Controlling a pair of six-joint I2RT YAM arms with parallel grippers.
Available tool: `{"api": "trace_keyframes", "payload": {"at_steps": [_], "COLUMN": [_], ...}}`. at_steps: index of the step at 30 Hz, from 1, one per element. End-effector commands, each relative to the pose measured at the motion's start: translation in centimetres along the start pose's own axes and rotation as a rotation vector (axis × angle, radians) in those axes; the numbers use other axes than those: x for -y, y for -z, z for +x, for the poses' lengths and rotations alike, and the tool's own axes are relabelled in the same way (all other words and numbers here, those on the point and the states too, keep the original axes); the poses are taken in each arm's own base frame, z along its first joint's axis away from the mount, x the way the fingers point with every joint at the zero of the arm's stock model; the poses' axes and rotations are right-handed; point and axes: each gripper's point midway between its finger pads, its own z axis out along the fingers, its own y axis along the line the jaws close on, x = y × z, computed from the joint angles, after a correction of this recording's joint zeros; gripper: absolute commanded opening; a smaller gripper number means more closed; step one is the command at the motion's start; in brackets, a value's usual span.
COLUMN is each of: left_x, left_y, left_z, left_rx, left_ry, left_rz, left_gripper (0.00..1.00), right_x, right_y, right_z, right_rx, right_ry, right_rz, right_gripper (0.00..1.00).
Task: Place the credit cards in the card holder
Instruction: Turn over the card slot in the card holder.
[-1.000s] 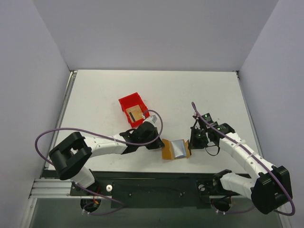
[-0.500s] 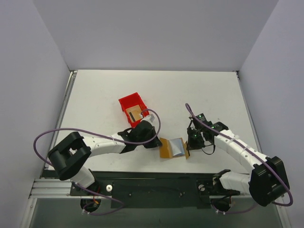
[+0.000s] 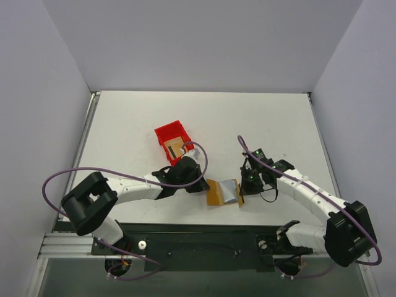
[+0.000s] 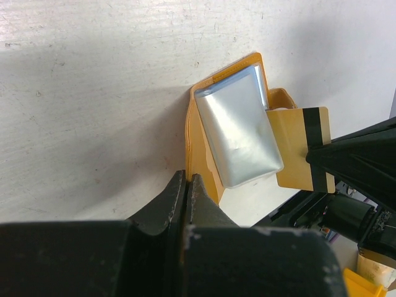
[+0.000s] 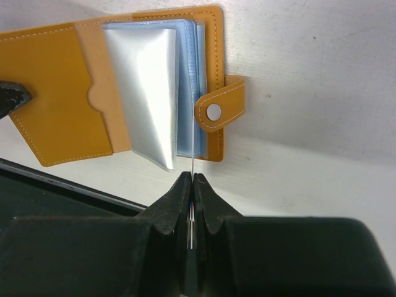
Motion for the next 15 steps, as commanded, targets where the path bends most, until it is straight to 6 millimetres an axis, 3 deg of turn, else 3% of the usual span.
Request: {"api": "trace_keyframes", "payload": {"at_steps": [1, 15], "left_x": [0.9, 0.7], "left_y": [0.5, -0.1], "left_z": [-0.6, -0.3], "left_rx": [0.017, 0.000], "left_ry": [-0.016, -0.016], "left_rz": [0.037, 0.044], "left_gripper": [0.00, 0.00], "right_x": [0.2, -1.2], "right_y": [-0.6, -2.3], "right_z": [1.0, 1.9], "right_rx": [-0.041, -0.088], "right_ry": [-0.001, 0.002], "right_rz": [0.006, -0.055], "right_gripper": [0.00, 0.00]}}
